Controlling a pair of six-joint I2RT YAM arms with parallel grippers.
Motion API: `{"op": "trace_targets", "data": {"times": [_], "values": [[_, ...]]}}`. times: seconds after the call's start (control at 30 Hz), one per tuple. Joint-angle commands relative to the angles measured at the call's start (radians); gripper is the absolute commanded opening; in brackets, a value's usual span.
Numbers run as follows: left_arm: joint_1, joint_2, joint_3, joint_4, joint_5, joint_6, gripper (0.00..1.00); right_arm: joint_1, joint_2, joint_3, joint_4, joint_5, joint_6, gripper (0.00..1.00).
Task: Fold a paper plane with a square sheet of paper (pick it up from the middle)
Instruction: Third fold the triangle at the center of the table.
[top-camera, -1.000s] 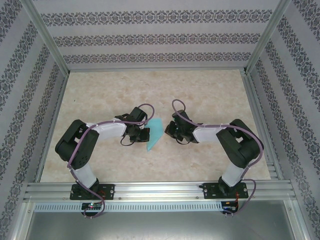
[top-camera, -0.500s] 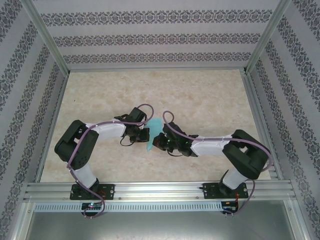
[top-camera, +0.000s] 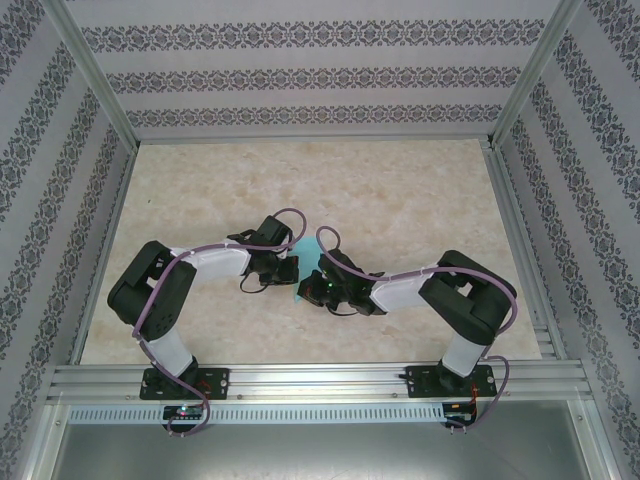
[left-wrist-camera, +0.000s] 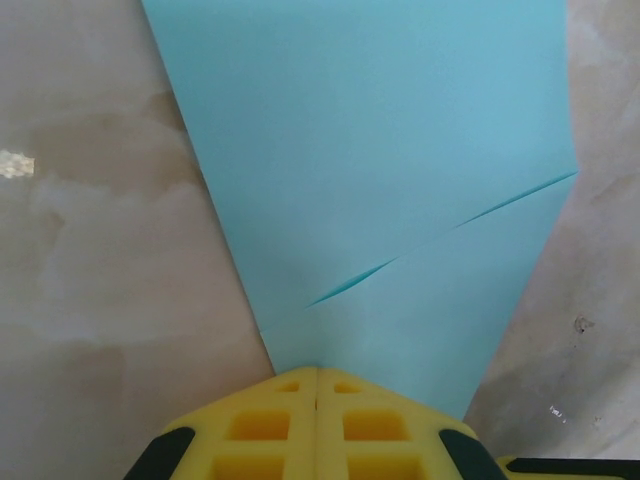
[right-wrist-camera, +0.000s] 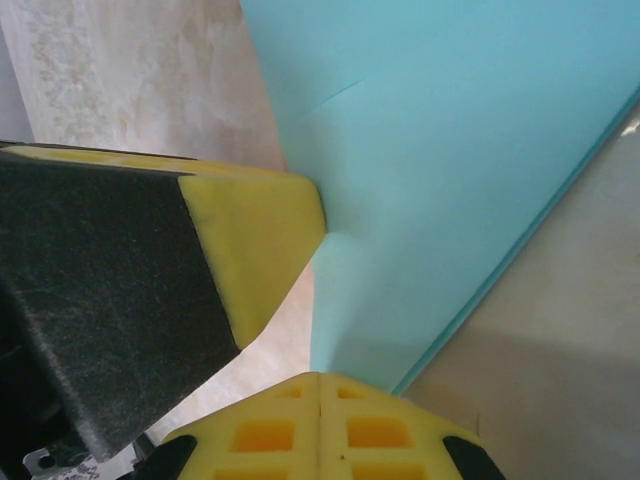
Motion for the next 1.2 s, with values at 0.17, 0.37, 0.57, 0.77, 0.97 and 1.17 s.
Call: {"op": "trace_targets", "data": {"times": [0.17, 0.37, 0.57, 0.77, 0.97, 1.17], "values": [[0.008, 0.097, -0.072, -0.095, -0.129, -0.010, 0.00, -0.002, 0.052, 0.014, -0.035, -0.020, 0.046, 0.00], [0.009, 0.099, -0.073, -0.096, -0.133, -0.008, 0.00, 0.010, 0.001, 0.038, -0.060, -0.017, -0.021, 0.00], [0.009, 0.102, -0.072, -0.095, -0.136, -0.009, 0.00, 0.027, -0.015, 0.059, -0.111, -0.023, -0.046, 0.01], [0.009, 0.105, -0.073, -0.092, -0.134, -0.011, 0.00, 0.033, 0.045, 0.062, -0.084, -0.060, -0.018, 0.00], [0.009, 0.107, -0.073, -0.092, -0.134, -0.011, 0.00, 0.031, 0.076, 0.084, -0.135, -0.072, -0.021, 0.00], [0.009, 0.105, -0.072, -0.092, -0.133, -0.010, 0.00, 0.033, 0.009, 0.085, -0.153, -0.056, -0.067, 0.00]]}}
